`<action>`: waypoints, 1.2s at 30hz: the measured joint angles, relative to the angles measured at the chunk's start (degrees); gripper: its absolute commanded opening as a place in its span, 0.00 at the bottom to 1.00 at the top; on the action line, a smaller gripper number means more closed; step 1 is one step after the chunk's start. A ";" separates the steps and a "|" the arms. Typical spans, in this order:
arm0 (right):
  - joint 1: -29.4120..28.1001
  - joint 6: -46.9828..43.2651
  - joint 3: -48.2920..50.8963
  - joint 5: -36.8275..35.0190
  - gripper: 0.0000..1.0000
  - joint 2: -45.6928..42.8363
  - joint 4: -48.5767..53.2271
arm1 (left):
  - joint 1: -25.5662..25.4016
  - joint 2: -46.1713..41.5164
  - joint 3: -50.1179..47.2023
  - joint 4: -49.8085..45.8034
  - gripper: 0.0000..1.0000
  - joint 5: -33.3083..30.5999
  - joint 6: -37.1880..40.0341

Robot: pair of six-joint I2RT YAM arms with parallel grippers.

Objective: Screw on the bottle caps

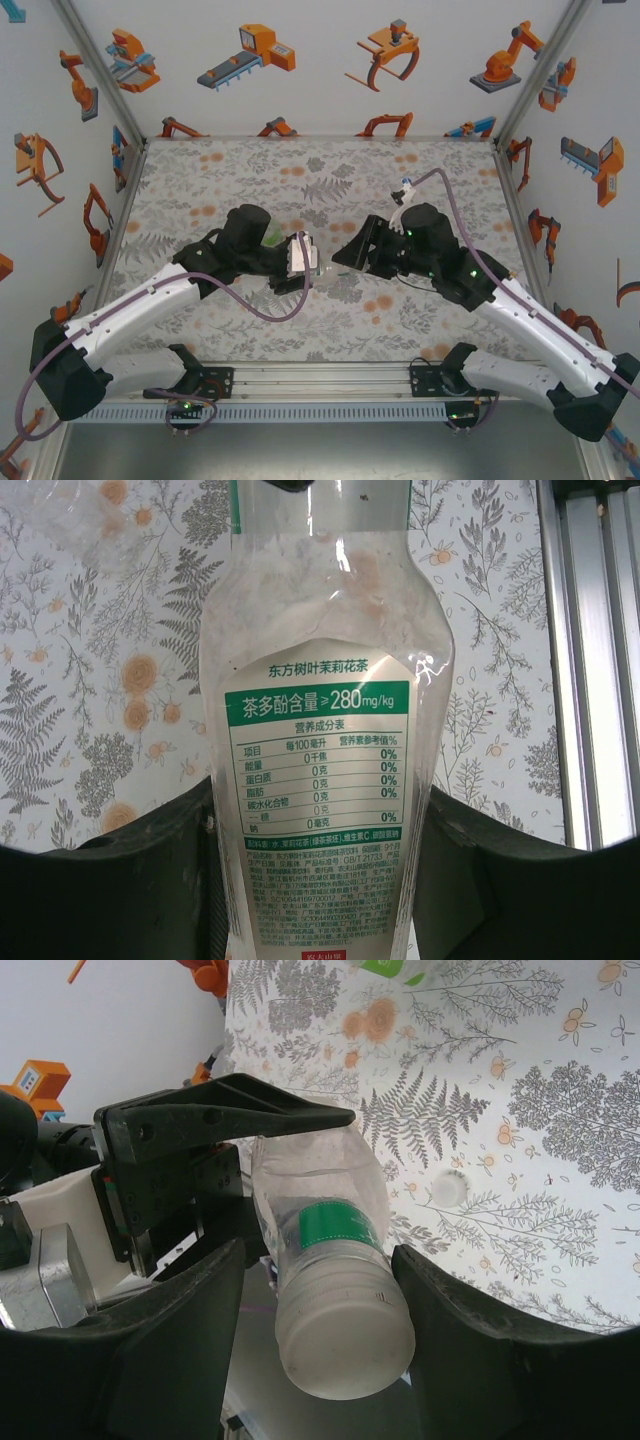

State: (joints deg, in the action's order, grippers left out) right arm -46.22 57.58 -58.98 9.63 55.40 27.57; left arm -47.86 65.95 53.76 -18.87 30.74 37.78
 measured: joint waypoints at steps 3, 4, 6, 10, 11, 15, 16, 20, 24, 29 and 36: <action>0.00 -0.13 0.13 -0.02 0.51 0.09 0.00 | 0.00 0.02 0.00 0.00 0.03 -0.13 -0.11; 0.02 -0.24 0.31 -0.02 0.50 0.09 0.00 | 0.00 0.02 0.00 -0.02 0.03 -0.20 -0.11; 0.04 -0.22 0.66 0.00 0.49 0.09 -0.04 | 0.00 0.02 0.00 -0.02 0.03 -0.31 -0.13; 0.07 -0.22 0.87 0.02 0.46 0.20 -0.04 | 0.00 0.26 0.00 0.00 0.03 -0.31 -0.33; 0.07 -0.20 0.87 0.02 0.46 0.26 -0.04 | 0.00 0.26 0.00 0.00 0.03 -0.31 -0.37; 0.09 -0.22 0.87 0.00 0.42 0.31 -0.07 | 0.00 0.37 0.00 0.00 0.13 -0.33 -0.63; 0.11 -0.22 0.87 0.00 0.39 0.35 -0.09 | 0.00 0.42 0.00 0.00 0.25 -0.33 -0.79; 0.28 -0.26 0.87 -0.07 0.34 0.42 -0.07 | 0.00 0.57 0.02 0.07 0.60 -0.57 -1.38; 0.92 -0.68 0.31 0.24 0.30 1.16 0.33 | 0.00 0.61 0.00 1.77 0.80 -2.03 -2.71; 3.72 -4.09 -4.33 0.26 0.29 4.57 3.96 | 1.03 0.61 0.00 6.32 0.98 -2.40 -5.57; 10.10 -13.09 -15.76 0.07 0.28 11.96 12.28 | 3.69 0.61 0.00 12.15 1.00 -3.67 -10.27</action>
State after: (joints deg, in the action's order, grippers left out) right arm -36.12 44.49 -74.74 9.69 67.35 39.86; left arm -44.16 66.57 53.76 -6.72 27.07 27.51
